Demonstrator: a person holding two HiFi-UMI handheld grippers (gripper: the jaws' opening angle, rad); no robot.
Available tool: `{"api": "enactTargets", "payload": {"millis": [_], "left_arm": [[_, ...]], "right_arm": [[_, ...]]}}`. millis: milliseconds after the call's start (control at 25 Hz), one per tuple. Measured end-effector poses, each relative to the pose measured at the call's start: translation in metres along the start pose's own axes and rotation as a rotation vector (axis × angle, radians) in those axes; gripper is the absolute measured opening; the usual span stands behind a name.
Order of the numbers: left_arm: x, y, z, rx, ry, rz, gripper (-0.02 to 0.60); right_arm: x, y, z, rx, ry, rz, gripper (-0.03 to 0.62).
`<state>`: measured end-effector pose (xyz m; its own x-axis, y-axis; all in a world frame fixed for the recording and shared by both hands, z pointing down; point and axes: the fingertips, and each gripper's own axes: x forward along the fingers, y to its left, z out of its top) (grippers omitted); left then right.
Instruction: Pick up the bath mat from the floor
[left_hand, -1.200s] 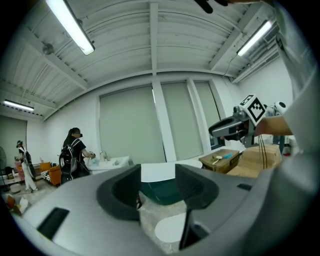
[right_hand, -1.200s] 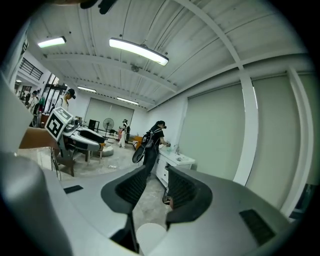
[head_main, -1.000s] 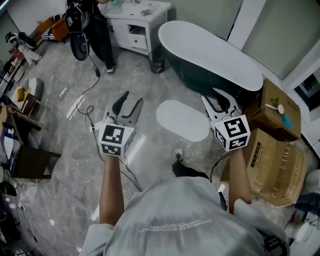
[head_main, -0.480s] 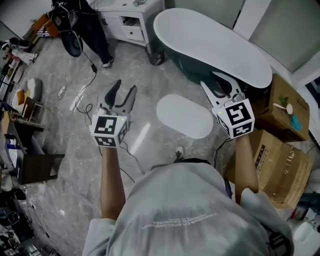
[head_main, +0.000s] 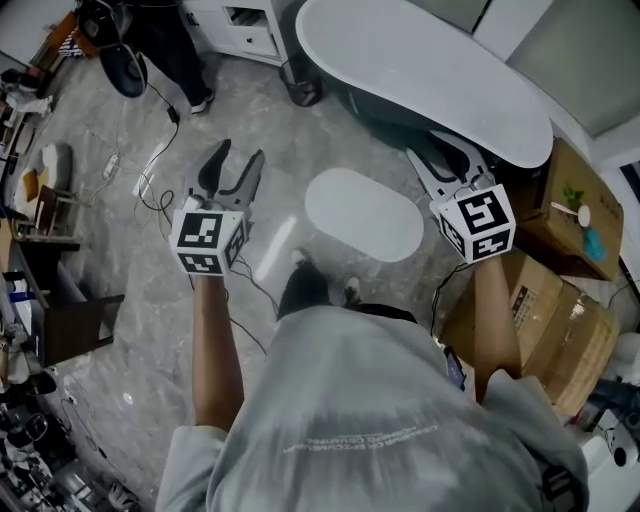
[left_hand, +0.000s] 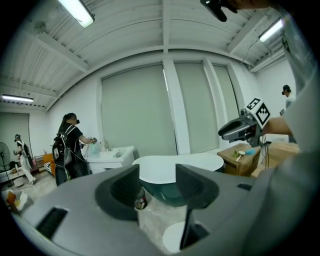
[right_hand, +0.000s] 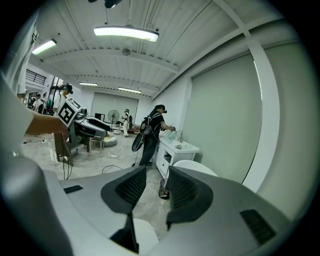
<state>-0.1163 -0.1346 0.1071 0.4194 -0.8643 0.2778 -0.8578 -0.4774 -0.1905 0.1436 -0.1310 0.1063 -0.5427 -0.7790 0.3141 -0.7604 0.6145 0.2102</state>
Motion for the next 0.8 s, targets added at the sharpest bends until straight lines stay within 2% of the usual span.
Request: {"api": "enactTargets", "payload": {"millis": [200, 480, 640, 800], "left_arm": [[0.038, 0.021, -0.028, -0.026, 0.046, -0.022, 0.216], [0.111, 0.056, -0.087, -0.075, 0.101, -0.095, 0.219], [0.153, 0.072, -0.138, -0.093, 0.135, -0.126, 0.219], [0.195, 0.081, -0.198, -0.091, 0.145, -0.151, 0.219]], "right_arm": [[0.042, -0.012, -0.026, 0.065, 0.045, 0.009, 0.147], [0.122, -0.020, -0.063, 0.118, 0.101, 0.014, 0.157], [0.169, -0.023, -0.096, 0.122, 0.124, 0.018, 0.167], [0.216, -0.022, -0.147, 0.134, 0.132, -0.004, 0.181]]}}
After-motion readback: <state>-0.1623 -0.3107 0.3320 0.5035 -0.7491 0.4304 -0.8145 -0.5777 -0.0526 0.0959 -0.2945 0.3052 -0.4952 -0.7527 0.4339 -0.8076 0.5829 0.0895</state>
